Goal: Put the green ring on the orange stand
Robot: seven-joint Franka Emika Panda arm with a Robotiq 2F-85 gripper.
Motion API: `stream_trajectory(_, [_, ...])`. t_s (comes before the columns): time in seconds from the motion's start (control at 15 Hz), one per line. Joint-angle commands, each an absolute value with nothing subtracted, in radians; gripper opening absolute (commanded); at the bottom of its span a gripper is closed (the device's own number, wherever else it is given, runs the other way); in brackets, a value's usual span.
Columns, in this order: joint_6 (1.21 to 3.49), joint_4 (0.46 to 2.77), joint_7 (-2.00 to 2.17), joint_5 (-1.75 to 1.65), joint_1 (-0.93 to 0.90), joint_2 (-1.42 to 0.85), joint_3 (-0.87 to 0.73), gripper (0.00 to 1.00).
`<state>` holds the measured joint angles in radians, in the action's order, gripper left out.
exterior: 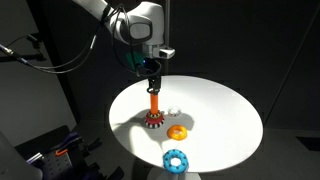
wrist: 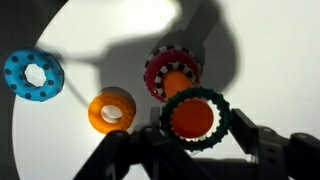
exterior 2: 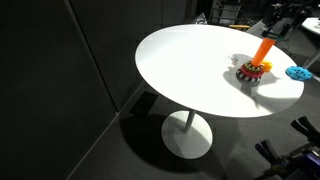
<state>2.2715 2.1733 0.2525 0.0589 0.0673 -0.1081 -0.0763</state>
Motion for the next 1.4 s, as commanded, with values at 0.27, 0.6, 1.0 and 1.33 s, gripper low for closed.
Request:
stream_trajectory(0.27, [2.243,2.161,0.291,0.002,0.065,-0.099,-0.091,0.45])
stream_trajectory(0.6, [2.259,2.165,0.283,0.011,0.064,-0.101,-0.090,0.45])
stream_trajectory(1.0, [2.264,2.164,0.279,0.019,0.062,-0.103,-0.085,0.45])
stream_trajectory(1.33, [2.274,2.160,0.288,0.015,0.057,-0.110,-0.081,0.45])
